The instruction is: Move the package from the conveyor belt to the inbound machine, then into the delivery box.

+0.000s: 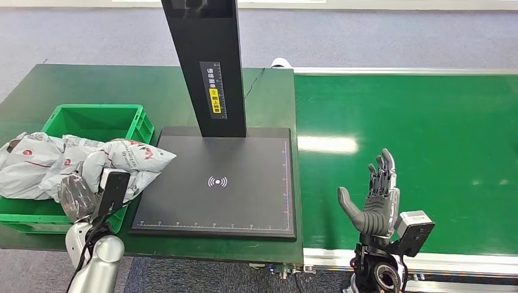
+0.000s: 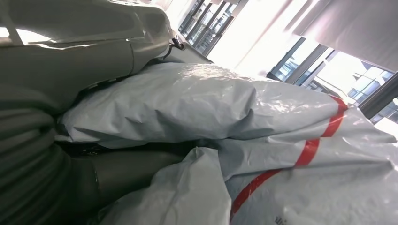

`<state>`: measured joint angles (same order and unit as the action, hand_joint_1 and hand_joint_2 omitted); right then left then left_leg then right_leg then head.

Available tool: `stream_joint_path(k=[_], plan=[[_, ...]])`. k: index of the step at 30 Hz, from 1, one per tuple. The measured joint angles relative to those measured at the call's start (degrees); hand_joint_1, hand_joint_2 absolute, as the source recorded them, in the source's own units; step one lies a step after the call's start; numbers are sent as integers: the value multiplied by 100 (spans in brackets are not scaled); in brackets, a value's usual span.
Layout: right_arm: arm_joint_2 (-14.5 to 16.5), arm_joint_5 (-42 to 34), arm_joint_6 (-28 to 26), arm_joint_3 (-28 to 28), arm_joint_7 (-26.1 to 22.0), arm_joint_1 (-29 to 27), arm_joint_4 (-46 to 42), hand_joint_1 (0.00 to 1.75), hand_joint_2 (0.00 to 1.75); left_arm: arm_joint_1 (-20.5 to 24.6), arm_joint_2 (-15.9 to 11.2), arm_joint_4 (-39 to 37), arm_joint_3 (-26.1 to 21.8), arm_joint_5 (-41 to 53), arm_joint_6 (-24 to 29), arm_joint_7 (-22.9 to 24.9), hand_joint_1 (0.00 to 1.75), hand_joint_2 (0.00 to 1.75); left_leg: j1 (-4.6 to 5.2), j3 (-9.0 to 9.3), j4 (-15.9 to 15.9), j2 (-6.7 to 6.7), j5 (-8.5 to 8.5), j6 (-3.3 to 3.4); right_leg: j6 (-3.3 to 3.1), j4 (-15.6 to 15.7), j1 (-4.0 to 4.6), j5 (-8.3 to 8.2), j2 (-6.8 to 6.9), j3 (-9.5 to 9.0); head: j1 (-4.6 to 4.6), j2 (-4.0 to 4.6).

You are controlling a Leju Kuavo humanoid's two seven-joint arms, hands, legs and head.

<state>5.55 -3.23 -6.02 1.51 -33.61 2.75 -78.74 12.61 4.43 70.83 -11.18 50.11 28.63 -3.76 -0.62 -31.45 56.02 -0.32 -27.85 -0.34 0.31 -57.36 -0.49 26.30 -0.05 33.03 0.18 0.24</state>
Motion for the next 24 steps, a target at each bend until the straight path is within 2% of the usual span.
stream_joint_path(k=[3, 4, 7, 8, 14, 17, 20, 24], plan=[[-1, 8, 19, 4, 29, 1, 1, 0, 175, 22, -11, -58, -38, 19, -34, 127, 174, 175, 0, 7, -1, 1, 1, -1, 0, -1, 0, 0, 0, -9, 1, 0], [-1, 15, 27, 8, 46, 1, 0, 0, 175, 29, -23, -85, -67, 20, -59, 184, 161, 175, 0, 9, -2, 1, 0, -1, 0, -1, 0, 0, 0, -12, 2, 0], [1, 39, 49, 22, 92, 5, 1, 0, 175, 57, -95, -220, -204, -16, -114, 283, 31, 175, 0, 15, -2, 1, 0, -1, -1, -1, 0, 0, 0, -17, 2, 0], [2, 46, 60, 26, 103, 6, 2, 0, 175, 68, -126, -284, -265, -29, -113, 290, 0, 175, 0, 17, -2, 1, 1, -1, -1, -1, 0, 0, 0, -18, 1, 0], [13, 71, 122, 66, 139, 9, 11, 0, 175, 190, -257, -602, -555, -45, -29, 237, 0, 175, 0, 25, -3, -1, 4, -5, -1, -1, 0, 1, 1, -28, 1, 0], [20, 75, 133, 87, 163, 7, 14, 0, 175, 208, -278, -687, -674, 77, 343, 87, 0, 175, 0, 26, -3, -1, 5, -7, -1, -1, 0, 1, 2, -29, 1, 0], [24, 79, 148, 130, 180, 7, 16, 0, 175, 208, -256, -694, -841, 385, 652, -276, 0, 175, 0, 25, -2, -2, 6, -7, -1, -2, 0, 0, 3, -30, 1, 0], [26, 73, 136, 210, 211, 22, 31, 0, 175, 238, 61, -449, -1594, 949, 714, -1545, 0, 0, 1, 19, -1, -1, 6, -7, -1, -2, -1, 0, 2, -23, 3, 0]])
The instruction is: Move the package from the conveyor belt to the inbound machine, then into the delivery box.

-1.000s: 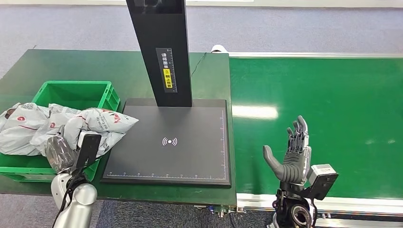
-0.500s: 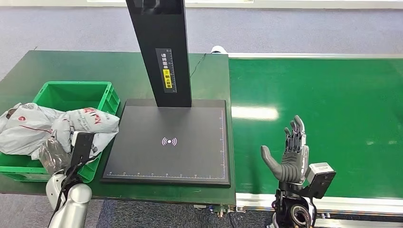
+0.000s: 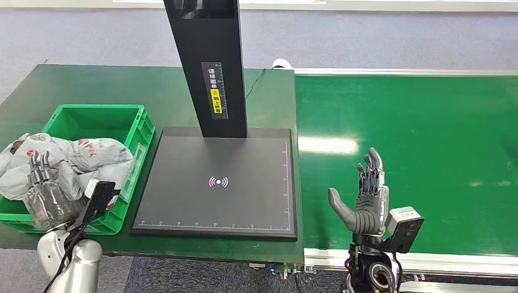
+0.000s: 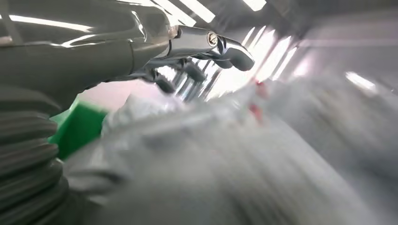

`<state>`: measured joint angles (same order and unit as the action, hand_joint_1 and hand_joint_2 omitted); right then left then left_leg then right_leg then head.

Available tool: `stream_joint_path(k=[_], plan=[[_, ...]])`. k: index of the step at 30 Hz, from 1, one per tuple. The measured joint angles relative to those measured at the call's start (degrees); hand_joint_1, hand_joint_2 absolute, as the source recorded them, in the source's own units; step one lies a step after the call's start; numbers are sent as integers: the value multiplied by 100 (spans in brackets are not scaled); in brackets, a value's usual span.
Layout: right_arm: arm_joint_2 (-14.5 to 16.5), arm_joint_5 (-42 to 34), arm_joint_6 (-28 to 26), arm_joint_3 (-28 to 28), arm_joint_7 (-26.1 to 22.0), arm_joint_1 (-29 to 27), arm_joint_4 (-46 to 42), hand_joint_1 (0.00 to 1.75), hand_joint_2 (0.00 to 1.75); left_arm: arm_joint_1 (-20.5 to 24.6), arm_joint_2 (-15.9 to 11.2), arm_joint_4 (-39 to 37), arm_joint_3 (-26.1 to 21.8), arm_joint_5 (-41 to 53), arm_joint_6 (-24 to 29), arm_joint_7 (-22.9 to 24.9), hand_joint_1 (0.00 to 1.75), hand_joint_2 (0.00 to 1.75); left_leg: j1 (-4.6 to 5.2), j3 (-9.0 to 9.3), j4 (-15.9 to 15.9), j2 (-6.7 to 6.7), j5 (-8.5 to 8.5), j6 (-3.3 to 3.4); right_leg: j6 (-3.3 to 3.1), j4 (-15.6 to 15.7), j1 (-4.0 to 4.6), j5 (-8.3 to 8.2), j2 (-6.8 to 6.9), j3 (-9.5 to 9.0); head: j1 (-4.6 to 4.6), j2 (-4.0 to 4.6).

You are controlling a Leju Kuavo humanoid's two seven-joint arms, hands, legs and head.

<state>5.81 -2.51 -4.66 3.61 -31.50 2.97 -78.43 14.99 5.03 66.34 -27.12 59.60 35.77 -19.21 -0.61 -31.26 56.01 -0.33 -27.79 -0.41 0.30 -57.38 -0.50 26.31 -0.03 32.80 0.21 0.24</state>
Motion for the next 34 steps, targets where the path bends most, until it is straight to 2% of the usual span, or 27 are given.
stream_joint_path(k=[4, 6, 11, 17, 23, 26, 30, 34], plan=[[0, -41, -36, 69, 22, 9, 17, 0, 175, 135, 490, 408, -1024, -166, 8, -1516, 0, 0, 0, -10, 1, 0, -1, 0, 0, 0, 0, 0, -1, 11, 0, 0], [-1, -71, -55, 104, 22, 11, 32, 0, 175, 182, 713, 789, -1407, -574, 8, -1944, 0, 0, -1, -14, 1, 1, -1, 0, 0, 0, 1, -1, -2, 16, -1, 0], [-10, -155, -130, 192, -21, 66, 108, 0, 175, 181, 1057, 2027, -1638, -1298, 8, -2075, 0, 0, -4, -22, 0, -6, -1, -1, 0, 0, 4, 0, 1, 21, -2, 0], [-32, -283, -155, 340, -95, 179, 271, 0, 175, 181, 1259, 3380, -1641, -1679, 8, -2088, 0, 0, -6, -20, 1, -2, -1, -1, -1, 0, 6, 0, 0, 20, 0, 0], [-55, -302, -193, 426, -120, 252, 388, 0, 175, 180, 1352, 3996, -1620, -1835, 7, -2088, 0, 0, -5, -20, 1, -4, -1, -1, -1, 0, 5, 0, 1, 21, -2, 0], [-64, -362, -258, 454, -147, 272, 425, 0, 175, 148, 1389, 4150, -1481, -2245, 6, -2088, 0, 0, -6, -20, 1, -4, -1, -1, -1, 0, 6, 0, 1, 21, -1, 0], [-91, -397, -335, 479, -175, 263, 446, 0, 175, -53, 1412, 4231, -1058, -2797, 5, -2088, 0, 175, -5, -19, 2, -4, -1, -1, -1, 2, 5, 0, 1, 26, -1, 0], [-128, -388, -346, 474, -198, 213, 435, 0, 175, -232, 1349, 3897, -304, -3476, -110, -2064, 0, 175, -1, -18, 3, -8, -2, 0, 0, 4, 1, 0, 3, 26, 0, 0]])
